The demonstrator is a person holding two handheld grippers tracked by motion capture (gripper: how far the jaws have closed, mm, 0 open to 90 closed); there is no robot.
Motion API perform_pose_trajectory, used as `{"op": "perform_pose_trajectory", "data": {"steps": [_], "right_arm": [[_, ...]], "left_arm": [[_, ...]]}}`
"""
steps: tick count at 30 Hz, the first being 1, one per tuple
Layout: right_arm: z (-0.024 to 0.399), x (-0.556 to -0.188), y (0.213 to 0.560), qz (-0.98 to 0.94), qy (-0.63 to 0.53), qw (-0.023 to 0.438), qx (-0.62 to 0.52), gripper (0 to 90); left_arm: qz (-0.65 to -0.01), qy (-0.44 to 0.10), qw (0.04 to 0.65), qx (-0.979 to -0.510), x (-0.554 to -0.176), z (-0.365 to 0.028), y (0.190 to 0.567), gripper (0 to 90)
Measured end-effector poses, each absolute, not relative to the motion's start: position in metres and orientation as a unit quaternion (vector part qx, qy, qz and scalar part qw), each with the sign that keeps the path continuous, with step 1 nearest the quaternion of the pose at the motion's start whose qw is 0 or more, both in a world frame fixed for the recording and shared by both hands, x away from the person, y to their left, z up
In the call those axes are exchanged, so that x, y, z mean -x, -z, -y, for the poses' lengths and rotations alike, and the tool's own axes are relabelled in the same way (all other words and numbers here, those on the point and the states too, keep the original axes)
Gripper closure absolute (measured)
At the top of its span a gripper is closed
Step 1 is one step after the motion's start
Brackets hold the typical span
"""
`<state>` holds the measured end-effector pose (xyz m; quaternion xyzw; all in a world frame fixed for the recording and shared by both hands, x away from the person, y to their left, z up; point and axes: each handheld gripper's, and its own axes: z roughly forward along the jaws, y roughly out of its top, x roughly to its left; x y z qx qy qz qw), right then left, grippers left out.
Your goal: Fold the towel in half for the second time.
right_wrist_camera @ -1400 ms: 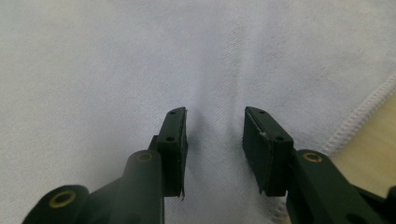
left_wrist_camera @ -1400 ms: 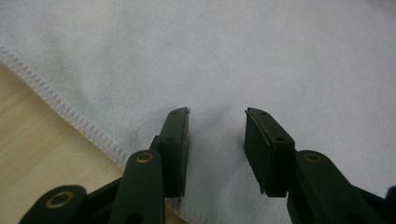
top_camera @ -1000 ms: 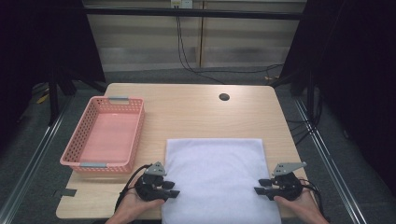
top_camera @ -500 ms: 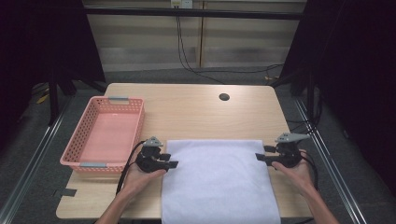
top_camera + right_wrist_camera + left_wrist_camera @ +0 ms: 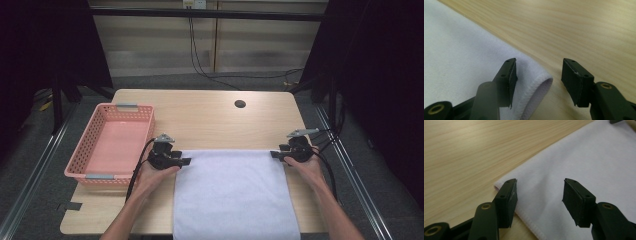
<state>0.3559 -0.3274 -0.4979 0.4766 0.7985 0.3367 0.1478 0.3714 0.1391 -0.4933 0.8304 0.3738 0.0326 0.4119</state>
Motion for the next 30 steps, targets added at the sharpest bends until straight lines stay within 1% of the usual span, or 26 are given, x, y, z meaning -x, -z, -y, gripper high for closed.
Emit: {"op": "perform_pose_trajectory", "data": {"steps": [2,3,4,6,7,9,14,18,20,21,23,24,25,26,27,28,30], "right_arm": [[0.326,-0.356,0.502,-0.800,-0.334,0.148,-0.476,47.7],[0.326,-0.356,0.502,-0.801,-0.336,0.147,-0.473,48.8],[0.326,-0.355,0.502,-0.801,-0.336,0.148,-0.473,49.9],[0.326,-0.354,0.502,-0.802,-0.342,0.145,-0.468,57.9],[0.326,-0.353,0.502,-0.804,-0.345,0.144,-0.463,59.1],[0.325,-0.353,0.502,-0.803,-0.344,0.139,-0.466,65.2],[0.327,-0.353,0.502,-0.803,-0.349,0.132,-0.465,73.6],[0.329,-0.355,0.502,-0.801,-0.353,0.128,-0.466,74.8],[0.329,-0.355,0.502,-0.801,-0.353,0.129,-0.465,75.4],[0.329,-0.355,0.502,-0.802,-0.354,0.127,-0.465,76.0],[0.329,-0.355,0.502,-0.801,-0.355,0.121,-0.466,77.4],[0.329,-0.355,0.502,-0.799,-0.357,0.119,-0.470,77.6],[0.329,-0.355,0.502,-0.796,-0.359,0.116,-0.473,78.5],[0.330,-0.354,0.503,-0.794,-0.364,0.112,-0.474,79.8],[0.331,-0.354,0.503,-0.794,-0.367,0.111,-0.472,80.9],[0.331,-0.354,0.502,-0.792,-0.369,0.109,-0.473,81.9],[0.335,-0.353,0.498,-0.786,-0.382,0.105,-0.475,83.3]], "left_arm": [[-0.373,-0.023,0.423,-0.826,-0.374,-0.144,0.493,41.3],[-0.374,-0.022,0.425,-0.824,-0.374,-0.144,0.493,42.7],[-0.375,-0.037,0.413,-0.829,-0.373,-0.141,0.493,41.4],[-0.374,-0.035,0.405,-0.834,-0.375,-0.138,0.496,37.3],[-0.374,-0.033,0.395,-0.838,-0.377,-0.136,0.497,37.2],[-0.386,-0.037,0.401,-0.830,-0.381,-0.136,0.497,36.7],[-0.402,-0.042,0.405,-0.820,-0.389,-0.137,0.500,35.3],[-0.402,-0.053,0.393,-0.825,-0.395,-0.136,0.502,35.0],[-0.383,-0.054,0.388,-0.837,-0.395,-0.131,0.502,36.0],[-0.376,-0.055,0.387,-0.840,-0.395,-0.129,0.502,39.2],[-0.358,-0.044,0.388,-0.848,-0.394,-0.128,0.502,50.4],[-0.354,-0.038,0.391,-0.849,-0.394,-0.128,0.502,62.5],[-0.357,-0.032,0.398,-0.845,-0.393,-0.128,0.503,69.7],[-0.365,-0.017,0.407,-0.837,-0.394,-0.128,0.504,74.6],[-0.368,-0.005,0.409,-0.835,-0.394,-0.128,0.505,76.9],[-0.364,-0.021,0.401,-0.840,-0.393,-0.127,0.503,78.3],[-0.363,-0.012,0.420,-0.832,-0.393,-0.129,0.499,79.5]]}}
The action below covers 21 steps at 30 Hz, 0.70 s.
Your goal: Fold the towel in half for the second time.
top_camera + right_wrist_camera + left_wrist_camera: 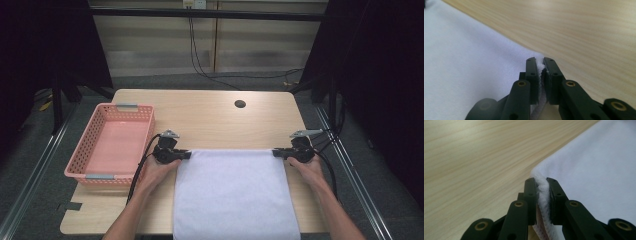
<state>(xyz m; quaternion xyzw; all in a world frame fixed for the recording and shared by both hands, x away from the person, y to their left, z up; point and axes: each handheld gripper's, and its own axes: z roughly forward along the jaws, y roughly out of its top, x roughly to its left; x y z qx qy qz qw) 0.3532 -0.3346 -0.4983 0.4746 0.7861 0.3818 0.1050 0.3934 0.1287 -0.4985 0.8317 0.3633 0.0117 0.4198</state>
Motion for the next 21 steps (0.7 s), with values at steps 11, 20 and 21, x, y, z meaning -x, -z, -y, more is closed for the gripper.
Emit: {"op": "perform_pose_trajectory", "data": {"steps": [11,20,21], "right_arm": [[0.353,-0.366,0.457,-0.758,-0.427,0.134,-0.475,83.6],[0.359,-0.387,0.410,-0.724,-0.472,0.175,-0.471,84.0],[0.360,-0.386,0.405,-0.721,-0.479,0.177,-0.469,84.1]], "left_arm": [[-0.354,-0.051,0.471,-0.806,-0.406,-0.123,0.452,79.9],[-0.343,-0.089,0.515,-0.780,-0.425,-0.123,0.397,79.9],[-0.335,-0.095,0.512,-0.785,-0.422,-0.122,0.395,79.9]]}}
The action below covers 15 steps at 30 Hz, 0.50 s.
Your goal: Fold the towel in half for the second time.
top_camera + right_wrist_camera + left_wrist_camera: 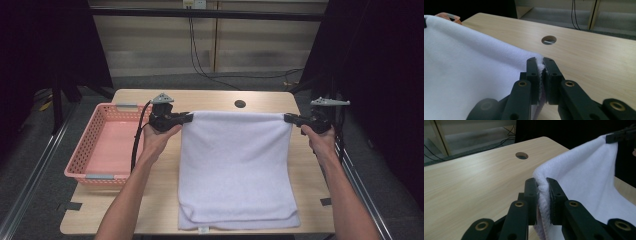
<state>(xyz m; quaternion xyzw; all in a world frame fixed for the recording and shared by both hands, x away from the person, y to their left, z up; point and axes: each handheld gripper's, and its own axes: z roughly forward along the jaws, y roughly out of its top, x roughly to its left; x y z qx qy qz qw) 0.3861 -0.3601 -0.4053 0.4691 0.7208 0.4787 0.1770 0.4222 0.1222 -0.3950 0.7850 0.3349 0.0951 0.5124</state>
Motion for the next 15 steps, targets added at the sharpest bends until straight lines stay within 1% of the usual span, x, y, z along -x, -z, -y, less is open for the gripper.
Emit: {"op": "perform_pose_trajectory", "data": {"steps": [2,4,8,12,14,15], "right_arm": [[0.361,-0.380,0.401,-0.719,-0.488,0.176,-0.462,84.5],[0.361,-0.368,0.401,-0.726,-0.487,0.177,-0.452,84.8],[0.363,-0.334,0.401,-0.731,-0.497,0.173,-0.435,85.1],[0.364,-0.295,0.400,-0.734,-0.508,0.166,-0.418,85.2],[0.364,-0.277,0.402,-0.740,-0.509,0.156,-0.410,84.7],[0.364,-0.268,0.404,-0.741,-0.514,0.147,-0.407,84.6]], "left_arm": [[-0.324,-0.096,0.510,-0.791,-0.414,-0.122,0.396,79.9],[-0.314,-0.087,0.520,-0.790,-0.403,-0.124,0.397,79.9],[-0.297,-0.087,0.523,-0.794,-0.376,-0.130,0.396,79.9],[-0.279,-0.075,0.526,-0.800,-0.346,-0.139,0.398,79.8],[-0.276,-0.064,0.530,-0.799,-0.331,-0.143,0.400,79.7],[-0.267,-0.051,0.542,-0.795,-0.323,-0.146,0.401,79.6]]}}
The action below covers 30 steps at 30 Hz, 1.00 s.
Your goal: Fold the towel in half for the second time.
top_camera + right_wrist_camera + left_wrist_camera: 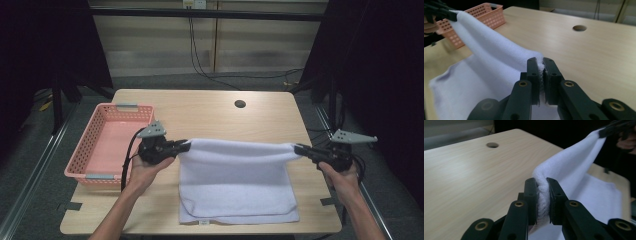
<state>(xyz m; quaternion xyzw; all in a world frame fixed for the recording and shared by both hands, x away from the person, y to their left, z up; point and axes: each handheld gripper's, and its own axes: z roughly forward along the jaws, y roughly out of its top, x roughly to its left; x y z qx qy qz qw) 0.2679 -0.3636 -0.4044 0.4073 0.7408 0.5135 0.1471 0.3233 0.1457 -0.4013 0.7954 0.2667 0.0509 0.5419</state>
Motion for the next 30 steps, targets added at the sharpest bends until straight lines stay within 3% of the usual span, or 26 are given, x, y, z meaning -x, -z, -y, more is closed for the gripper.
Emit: {"op": "perform_pose_trajectory", "data": {"steps": [5,11,15,18,22,27,30], "right_arm": [[0.363,-0.229,0.418,-0.751,-0.500,0.132,-0.410,83.9],[0.357,-0.196,0.449,-0.773,-0.467,0.104,-0.416,82.4],[0.353,-0.178,0.464,-0.793,-0.438,0.082,-0.416,81.4],[0.351,-0.169,0.472,-0.804,-0.417,0.071,-0.418,74.7],[0.354,-0.162,0.465,-0.796,-0.434,0.070,-0.417,56.9],[0.356,-0.171,0.459,-0.782,-0.435,0.103,-0.435,54.0],[0.349,-0.187,0.467,-0.787,-0.412,0.107,-0.447,50.2]], "left_arm": [[-0.253,-0.032,0.516,-0.818,-0.287,-0.151,0.419,79.1],[-0.254,0.012,0.480,-0.839,-0.265,-0.157,0.457,79.0],[-0.240,0.027,0.458,-0.855,-0.251,-0.157,0.463,78.0],[-0.233,0.040,0.449,-0.862,-0.238,-0.157,0.467,77.0],[-0.222,0.051,0.462,-0.857,-0.233,-0.165,0.462,69.5],[-0.237,0.046,0.490,-0.838,-0.248,-0.171,0.455,60.3],[-0.257,0.024,0.462,-0.849,-0.266,-0.159,0.463,62.1]]}}
